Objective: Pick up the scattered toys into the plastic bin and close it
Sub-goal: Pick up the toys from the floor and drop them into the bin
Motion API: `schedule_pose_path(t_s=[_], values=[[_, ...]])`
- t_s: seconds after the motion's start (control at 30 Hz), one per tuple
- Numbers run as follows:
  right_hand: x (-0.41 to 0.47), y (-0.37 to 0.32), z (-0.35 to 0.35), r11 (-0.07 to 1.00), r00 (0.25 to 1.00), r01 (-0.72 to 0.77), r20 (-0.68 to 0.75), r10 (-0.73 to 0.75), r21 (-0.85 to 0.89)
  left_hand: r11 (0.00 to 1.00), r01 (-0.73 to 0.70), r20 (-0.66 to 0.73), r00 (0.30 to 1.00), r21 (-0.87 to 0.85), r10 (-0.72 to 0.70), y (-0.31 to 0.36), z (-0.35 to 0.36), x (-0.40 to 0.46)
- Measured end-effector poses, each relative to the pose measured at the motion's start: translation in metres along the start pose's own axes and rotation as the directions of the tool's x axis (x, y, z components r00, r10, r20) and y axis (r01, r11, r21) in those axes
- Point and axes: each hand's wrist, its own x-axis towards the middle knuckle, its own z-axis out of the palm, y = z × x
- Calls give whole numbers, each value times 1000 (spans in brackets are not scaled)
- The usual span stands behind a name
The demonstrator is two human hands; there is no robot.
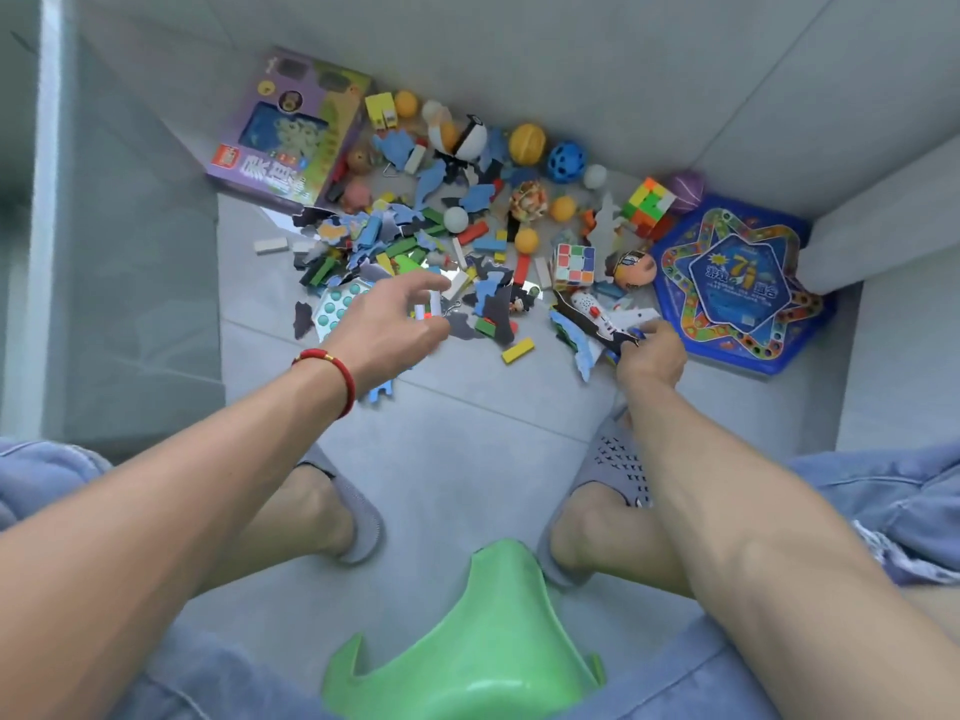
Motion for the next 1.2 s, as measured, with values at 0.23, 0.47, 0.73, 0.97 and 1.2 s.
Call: schedule_pose_path(t_s=[0.23,0.47,0.73,0.97,1.2], values=[[3,1,4,998,997,-14,73,19,-65,999,8,29,1000,54,-9,2,11,-6],[-1,5,3,999,994,36,104,-32,-38,996,31,43,998,88,-35,3,8,-18],[-12,8,-12,994,991,99,87,-103,53,998,47,48,998,51,-49,15,8,-33],[-70,-14,-23,639,876,-343,479,-45,688,972,179,82,982,-151,-168,-5,29,-37],[-142,-61,-10,847,515,-145,770,-377,512,609,294,62,926,-736,-372,-12,35,-29]])
